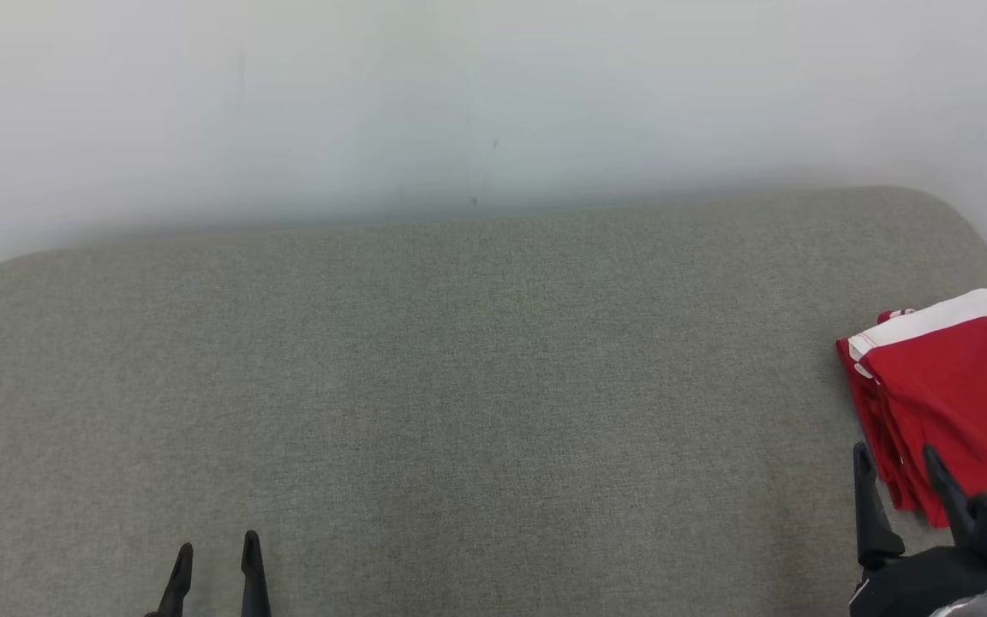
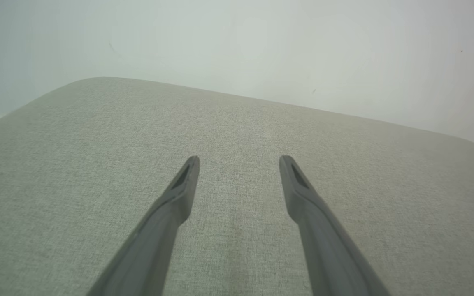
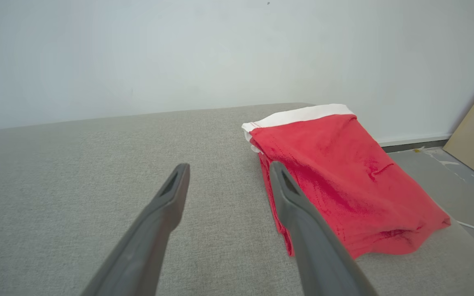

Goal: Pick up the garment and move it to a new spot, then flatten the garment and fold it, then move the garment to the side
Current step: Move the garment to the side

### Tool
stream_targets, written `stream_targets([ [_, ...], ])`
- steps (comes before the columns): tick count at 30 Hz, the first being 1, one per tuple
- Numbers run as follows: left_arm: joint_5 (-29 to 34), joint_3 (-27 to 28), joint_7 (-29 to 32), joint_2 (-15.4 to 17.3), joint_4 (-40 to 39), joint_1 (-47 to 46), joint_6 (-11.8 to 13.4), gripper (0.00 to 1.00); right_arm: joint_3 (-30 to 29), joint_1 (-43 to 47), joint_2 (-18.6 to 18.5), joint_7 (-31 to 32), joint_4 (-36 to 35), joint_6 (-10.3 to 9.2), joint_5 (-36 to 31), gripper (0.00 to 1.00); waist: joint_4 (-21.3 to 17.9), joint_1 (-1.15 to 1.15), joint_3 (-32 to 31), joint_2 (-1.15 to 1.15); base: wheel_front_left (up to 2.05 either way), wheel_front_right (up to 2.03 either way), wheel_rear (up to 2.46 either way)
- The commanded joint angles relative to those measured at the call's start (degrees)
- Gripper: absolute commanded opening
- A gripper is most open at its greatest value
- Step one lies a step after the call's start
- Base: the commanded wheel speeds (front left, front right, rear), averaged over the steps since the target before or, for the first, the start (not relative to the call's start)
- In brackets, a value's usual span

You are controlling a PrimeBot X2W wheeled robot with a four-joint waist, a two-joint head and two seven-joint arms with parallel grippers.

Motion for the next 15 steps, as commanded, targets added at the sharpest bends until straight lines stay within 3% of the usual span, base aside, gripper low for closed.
stream_targets([
  [1,-0.10,0.24,-0.14,-0.09,0.47,0.74,0.33,1.00,0.23,1.50,0.89,-1.92,-1.05,0.01,-0.04,1.00,0.61,0.02,-1.40,0.01,0.00,0.00,0.00],
  [15,1.14,-0.34,-0.15,-0.09,2.32,1.83,-0.90,1.00,4.13,7.99,3.72,-11.12,1.92,0.01,-0.81,1.00,3.45,0.02,-3.78,0.01,0.00,0.00,0.00],
])
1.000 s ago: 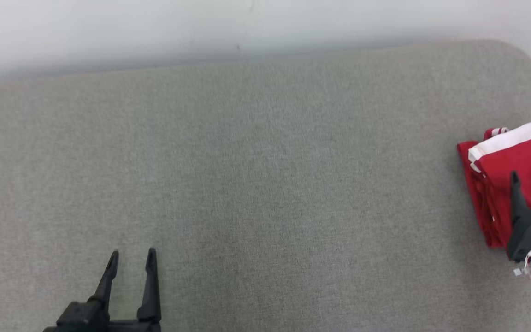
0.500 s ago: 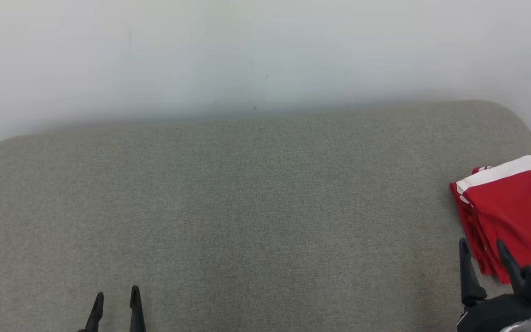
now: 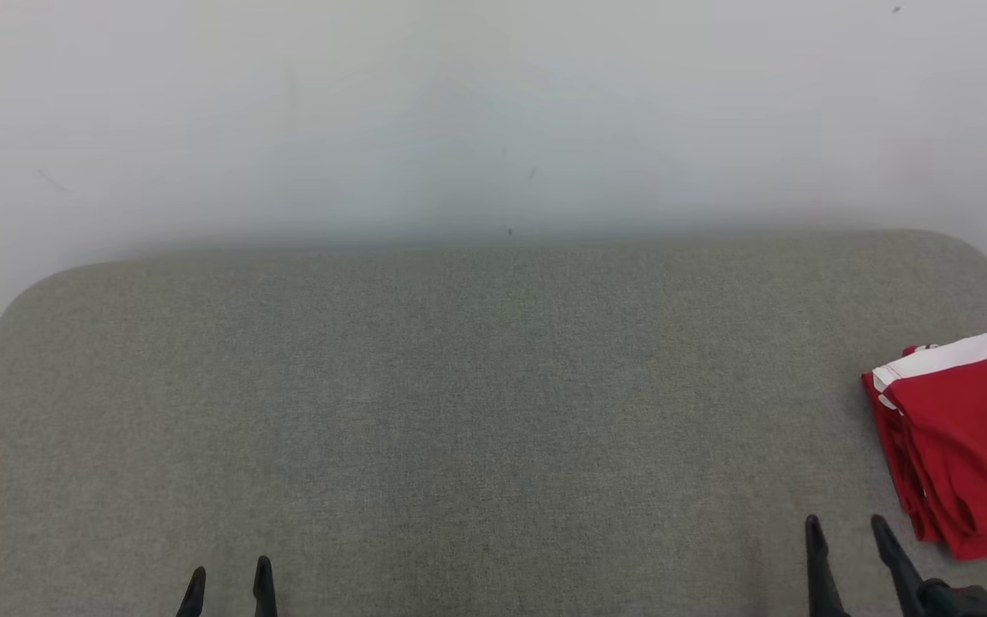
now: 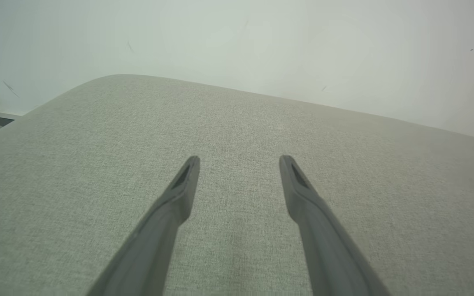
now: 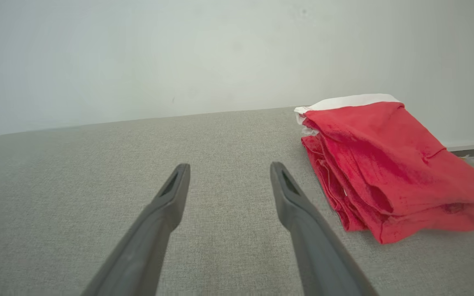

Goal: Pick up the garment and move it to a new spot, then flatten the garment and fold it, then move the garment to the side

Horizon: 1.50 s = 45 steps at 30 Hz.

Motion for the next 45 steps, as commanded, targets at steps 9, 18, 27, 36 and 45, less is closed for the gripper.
stream_targets([
  [9,-0.11,-0.13,-0.15,-0.07,1.00,1.92,0.20,1.00,3.73,1.11,0.25,-0.85,2.69,0.01,0.56,1.00,0.83,0.01,-1.50,0.01,0.00,0.00,0.00],
  [18,-0.36,0.70,-0.15,-0.07,0.56,1.17,0.25,1.00,4.88,1.22,0.28,-0.99,3.08,0.01,1.15,1.00,1.08,0.01,-1.15,0.01,0.00,0.00,0.00],
  [27,0.32,1.33,-0.15,-0.07,0.18,0.79,0.15,1.00,5.27,0.79,0.29,-1.25,3.03,0.01,1.66,1.00,1.06,0.01,-0.96,0.01,0.00,0.00,0.00],
  [36,-0.02,1.26,0.04,-0.01,0.46,0.97,0.11,0.00,5.57,0.66,0.29,-1.10,3.28,0.00,1.70,0.00,1.11,0.01,-0.76,0.01,0.00,0.00,0.00],
  [45,-5.08,1.93,2.15,-0.16,2.90,0.53,-0.10,0.00,5.11,0.46,0.33,0.51,5.45,0.00,7.29,0.00,1.09,0.01,-0.60,0.01,0.00,0.00,0.00],
])
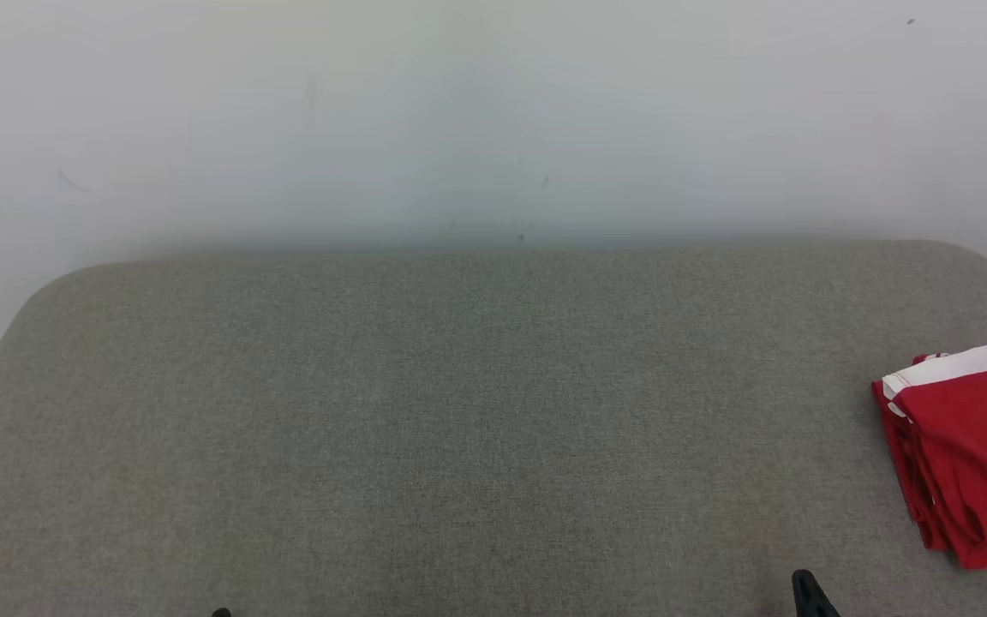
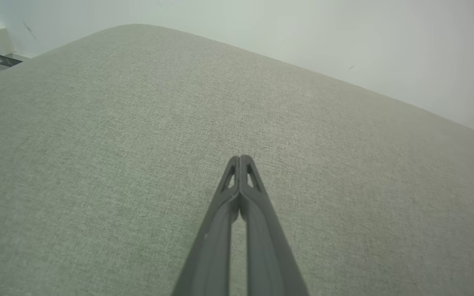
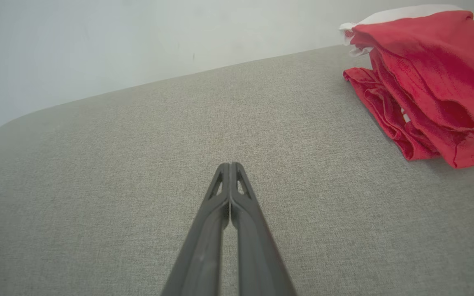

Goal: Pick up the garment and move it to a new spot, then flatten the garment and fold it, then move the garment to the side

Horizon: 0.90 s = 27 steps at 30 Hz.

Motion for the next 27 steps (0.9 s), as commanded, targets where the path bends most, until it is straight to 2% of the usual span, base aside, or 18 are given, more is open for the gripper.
stream_targets([
  [1,-2.80,0.42,0.66,0.15,-0.97,-1.57,-0.20,0.00,-0.37,-1.42,-0.01,0.53,-1.01,0.00,3.13,0.00,0.00,0.00,0.05,0.00,0.00,0.00,0.00],
  [27,-26.53,1.65,6.75,0.21,-3.16,-4.84,-1.21,0.00,-2.48,-5.48,-0.03,6.10,-2.05,0.01,28.61,0.00,-0.06,0.00,0.82,0.00,0.00,0.00,0.00],
])
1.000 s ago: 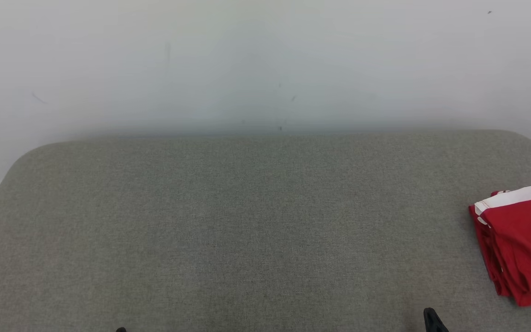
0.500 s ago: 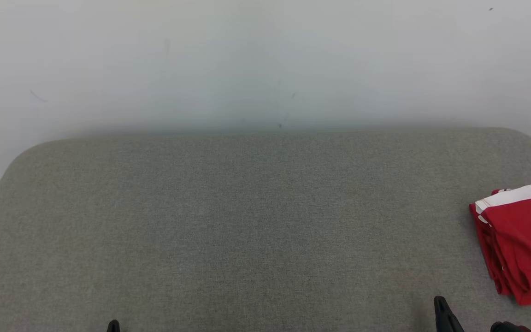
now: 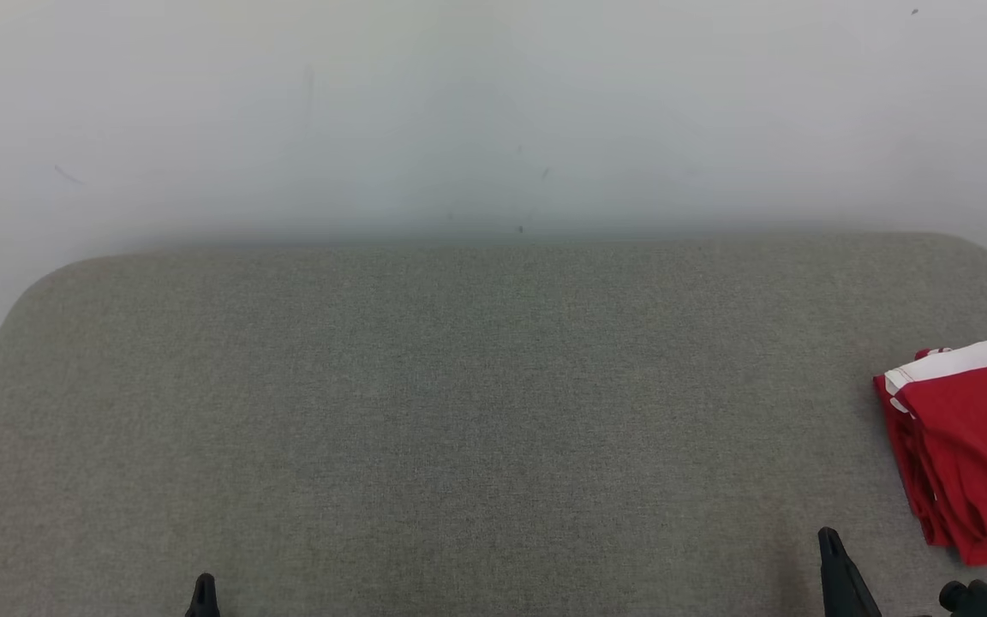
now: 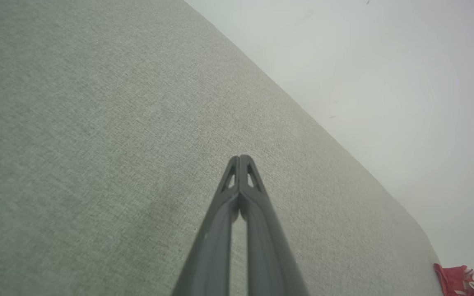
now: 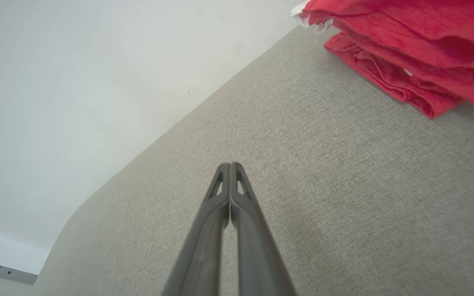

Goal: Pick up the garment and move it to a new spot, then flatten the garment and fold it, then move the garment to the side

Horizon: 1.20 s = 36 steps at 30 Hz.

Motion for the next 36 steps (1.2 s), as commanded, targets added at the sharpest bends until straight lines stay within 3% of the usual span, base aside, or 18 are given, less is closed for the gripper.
stream_targets([
  [1,-2.41,0.37,0.60,0.19,-0.97,-1.58,-0.37,0.00,-0.38,-1.56,-0.04,0.49,-0.88,0.01,2.60,0.00,0.00,0.00,0.05,-0.01,0.00,0.00,0.00],
  [36,-25.09,1.92,6.82,0.27,-2.68,-5.05,-1.44,0.00,-2.44,-5.50,-0.06,5.92,-1.79,0.02,27.16,0.00,-0.08,0.00,1.09,-0.01,0.00,0.00,0.00],
])
